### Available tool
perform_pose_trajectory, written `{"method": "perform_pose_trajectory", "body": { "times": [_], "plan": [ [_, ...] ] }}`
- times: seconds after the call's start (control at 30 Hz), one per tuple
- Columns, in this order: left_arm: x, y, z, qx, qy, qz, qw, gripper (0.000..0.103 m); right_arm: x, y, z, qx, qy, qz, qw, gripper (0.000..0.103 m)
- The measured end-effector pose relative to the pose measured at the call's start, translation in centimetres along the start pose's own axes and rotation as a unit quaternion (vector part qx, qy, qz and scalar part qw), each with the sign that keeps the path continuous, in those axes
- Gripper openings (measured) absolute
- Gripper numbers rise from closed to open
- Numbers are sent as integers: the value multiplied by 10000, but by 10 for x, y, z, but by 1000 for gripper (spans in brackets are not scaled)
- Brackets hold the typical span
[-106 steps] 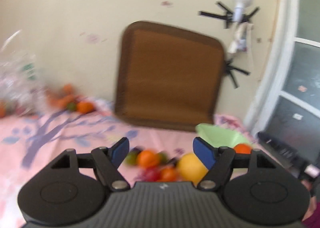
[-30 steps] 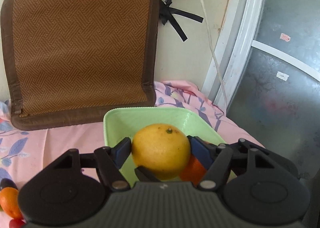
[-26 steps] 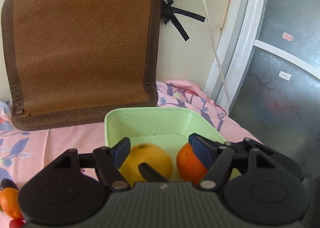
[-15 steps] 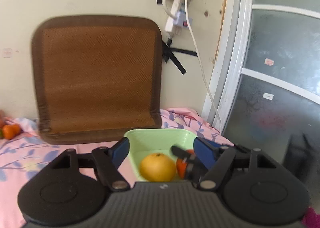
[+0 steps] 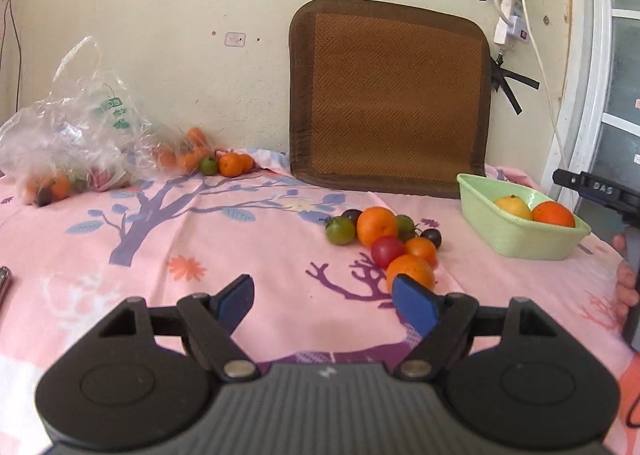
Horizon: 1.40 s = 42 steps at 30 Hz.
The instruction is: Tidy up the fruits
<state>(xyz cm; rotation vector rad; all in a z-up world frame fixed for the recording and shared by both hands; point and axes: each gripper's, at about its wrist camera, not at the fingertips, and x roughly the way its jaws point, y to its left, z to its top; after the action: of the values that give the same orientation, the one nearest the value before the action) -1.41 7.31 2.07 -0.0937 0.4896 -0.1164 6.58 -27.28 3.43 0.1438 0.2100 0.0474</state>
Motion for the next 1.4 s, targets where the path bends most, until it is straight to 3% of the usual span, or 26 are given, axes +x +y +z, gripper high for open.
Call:
{"method": "perform_pose_trajectory", "body": {
  "times": [0.17,0.2,0.37,0.47,0.6,0.97,1.4],
  "plan": [
    [11,-14,-6,385,270,131,9988,76,-33,33,-14,149,484,979,9939,63],
    [12,-17,-8,476,323,141,9982,76,-39,40,-19,197,608,1167,9911,58],
    [18,-16,-9,496,504,213,9973,76,-55,80,-44,29,1075,1752,9786,55],
    [18,-12,-8,354,535,257,9976,76,-61,97,-47,-369,1052,1872,9760,56],
    [22,-6,-6,230,618,310,9973,76,-47,90,-46,-117,1321,1820,9743,56],
    [24,-7,-6,217,651,621,9957,76,-52,89,-48,-24,1311,1836,9742,56],
    [27,-6,-6,235,704,696,9948,76,-54,87,-48,53,1275,1898,9735,56]
  ]
}}
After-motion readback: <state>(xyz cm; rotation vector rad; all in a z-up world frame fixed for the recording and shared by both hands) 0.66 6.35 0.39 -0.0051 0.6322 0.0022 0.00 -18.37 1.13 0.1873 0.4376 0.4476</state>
